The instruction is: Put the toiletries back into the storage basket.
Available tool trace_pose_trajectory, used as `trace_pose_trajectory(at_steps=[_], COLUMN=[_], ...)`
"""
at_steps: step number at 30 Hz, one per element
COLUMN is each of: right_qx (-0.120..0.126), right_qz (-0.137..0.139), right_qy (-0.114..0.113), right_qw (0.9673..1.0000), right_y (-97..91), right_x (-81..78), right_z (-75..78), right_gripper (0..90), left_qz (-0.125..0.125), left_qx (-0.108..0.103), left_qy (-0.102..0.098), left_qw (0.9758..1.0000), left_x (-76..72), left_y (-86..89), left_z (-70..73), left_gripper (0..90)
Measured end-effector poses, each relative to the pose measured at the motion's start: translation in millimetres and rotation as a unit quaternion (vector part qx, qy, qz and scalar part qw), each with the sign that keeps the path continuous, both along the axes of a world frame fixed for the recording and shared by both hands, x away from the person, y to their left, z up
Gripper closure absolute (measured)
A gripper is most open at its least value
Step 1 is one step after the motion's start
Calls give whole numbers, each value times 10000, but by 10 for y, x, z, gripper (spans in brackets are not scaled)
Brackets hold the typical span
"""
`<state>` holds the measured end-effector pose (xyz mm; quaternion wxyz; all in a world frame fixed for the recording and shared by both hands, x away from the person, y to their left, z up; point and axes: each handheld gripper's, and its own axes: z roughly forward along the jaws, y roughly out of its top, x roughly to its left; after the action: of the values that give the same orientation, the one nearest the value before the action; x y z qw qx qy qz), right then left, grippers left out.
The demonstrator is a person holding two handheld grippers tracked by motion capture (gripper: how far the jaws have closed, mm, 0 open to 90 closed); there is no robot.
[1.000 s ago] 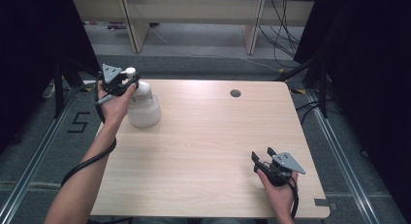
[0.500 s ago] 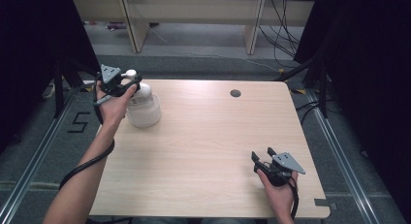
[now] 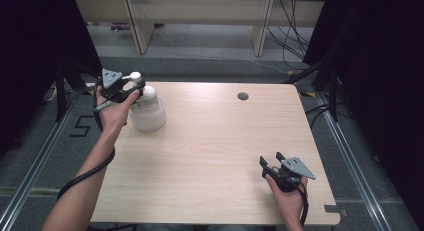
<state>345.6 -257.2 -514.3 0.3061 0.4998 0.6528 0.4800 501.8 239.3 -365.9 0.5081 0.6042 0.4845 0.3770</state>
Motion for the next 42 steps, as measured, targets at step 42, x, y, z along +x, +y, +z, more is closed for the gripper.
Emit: trace_pose_trajectory(at_steps=[42], right_qx=[25], right_qz=[-49], right_qy=[-12], right_qw=[10000], right_y=[9], right_x=[-1], right_z=[2], right_gripper=[343], left_qz=[-301], left_qx=[154], left_qy=[-232], left_qw=[9992], left_x=[-543], left_y=[11], left_z=[-94], left_gripper=[371])
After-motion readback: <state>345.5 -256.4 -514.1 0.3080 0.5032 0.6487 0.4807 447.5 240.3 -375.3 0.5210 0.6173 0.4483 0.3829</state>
